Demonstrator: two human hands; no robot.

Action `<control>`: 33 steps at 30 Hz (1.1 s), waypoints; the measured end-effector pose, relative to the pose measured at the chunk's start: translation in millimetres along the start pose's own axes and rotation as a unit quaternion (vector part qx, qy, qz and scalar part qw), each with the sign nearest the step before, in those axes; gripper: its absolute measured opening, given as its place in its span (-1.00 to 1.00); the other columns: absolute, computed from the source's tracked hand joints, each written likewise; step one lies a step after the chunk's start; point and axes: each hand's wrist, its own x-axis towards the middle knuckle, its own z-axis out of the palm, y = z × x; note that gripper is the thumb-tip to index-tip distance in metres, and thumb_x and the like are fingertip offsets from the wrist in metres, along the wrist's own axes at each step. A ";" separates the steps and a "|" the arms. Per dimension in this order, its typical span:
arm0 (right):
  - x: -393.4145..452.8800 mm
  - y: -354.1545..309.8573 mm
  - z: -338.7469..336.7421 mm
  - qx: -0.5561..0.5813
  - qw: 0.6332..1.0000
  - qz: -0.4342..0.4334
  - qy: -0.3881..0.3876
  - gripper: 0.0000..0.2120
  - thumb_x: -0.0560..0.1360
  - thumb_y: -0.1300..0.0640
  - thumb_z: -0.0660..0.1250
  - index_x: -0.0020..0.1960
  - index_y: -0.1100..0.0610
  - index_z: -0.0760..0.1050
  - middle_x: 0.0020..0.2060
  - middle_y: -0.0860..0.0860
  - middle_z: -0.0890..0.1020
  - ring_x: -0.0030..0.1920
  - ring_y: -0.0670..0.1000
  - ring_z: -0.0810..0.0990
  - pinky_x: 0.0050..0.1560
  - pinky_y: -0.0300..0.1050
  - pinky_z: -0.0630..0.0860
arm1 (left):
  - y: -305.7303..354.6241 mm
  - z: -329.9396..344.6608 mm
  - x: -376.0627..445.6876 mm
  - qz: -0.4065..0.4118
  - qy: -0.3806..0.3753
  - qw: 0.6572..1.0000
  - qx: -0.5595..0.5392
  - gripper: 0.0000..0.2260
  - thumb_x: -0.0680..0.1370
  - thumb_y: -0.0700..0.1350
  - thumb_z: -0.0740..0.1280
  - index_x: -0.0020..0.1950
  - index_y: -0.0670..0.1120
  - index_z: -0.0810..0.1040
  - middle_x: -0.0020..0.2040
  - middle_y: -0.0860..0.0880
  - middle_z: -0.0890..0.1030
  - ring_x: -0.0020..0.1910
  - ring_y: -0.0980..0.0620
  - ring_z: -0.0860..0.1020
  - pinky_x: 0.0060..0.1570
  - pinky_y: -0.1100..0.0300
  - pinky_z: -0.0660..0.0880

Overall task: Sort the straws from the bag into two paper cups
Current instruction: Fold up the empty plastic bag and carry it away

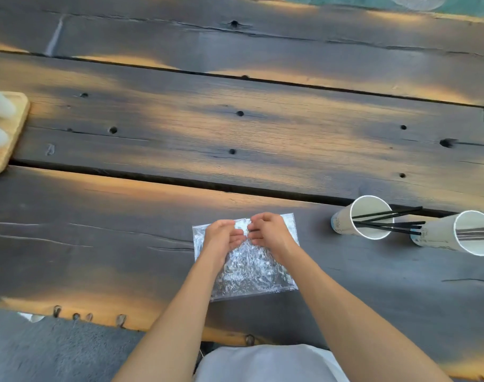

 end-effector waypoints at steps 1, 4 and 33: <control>2.7 -1.9 -1.7 0.000 1.000 0.007 0.000 -0.87 0.62 0.27 0.20 0.10 0.22 0.49 -0.10 0.14 0.63 -0.23 0.05 0.62 -0.24 -0.11 0.56 | 3.5 -7.9 4.4 -0.009 0.012 1.000 -0.010 -0.85 0.66 -0.27 0.21 0.17 -0.26 0.52 0.02 -0.32 0.67 -0.09 -0.18 0.70 -0.05 0.10 0.67; 8.9 -5.5 -22.6 0.051 0.996 0.021 0.069 -0.80 0.61 0.35 0.14 0.17 0.35 0.47 -0.15 0.18 0.61 -0.25 0.07 0.61 -0.29 -0.15 0.56 | 10.6 -36.1 13.9 -0.026 0.034 0.999 -0.031 -0.86 0.65 -0.30 0.26 0.14 -0.34 0.53 -0.01 -0.32 0.69 -0.14 -0.16 0.73 -0.15 0.15 0.68; 5.8 -22.2 -73.7 0.200 0.977 -0.037 0.060 -0.82 0.64 0.19 0.24 0.20 0.22 0.51 0.00 0.17 0.69 -0.04 0.14 0.71 0.07 0.02 0.63 | 11.2 -69.5 6.3 0.159 0.188 0.947 0.204 -0.89 0.58 -0.31 0.32 0.00 -0.17 0.63 -0.15 -0.08 0.69 -0.25 0.07 0.65 -0.24 0.30 0.55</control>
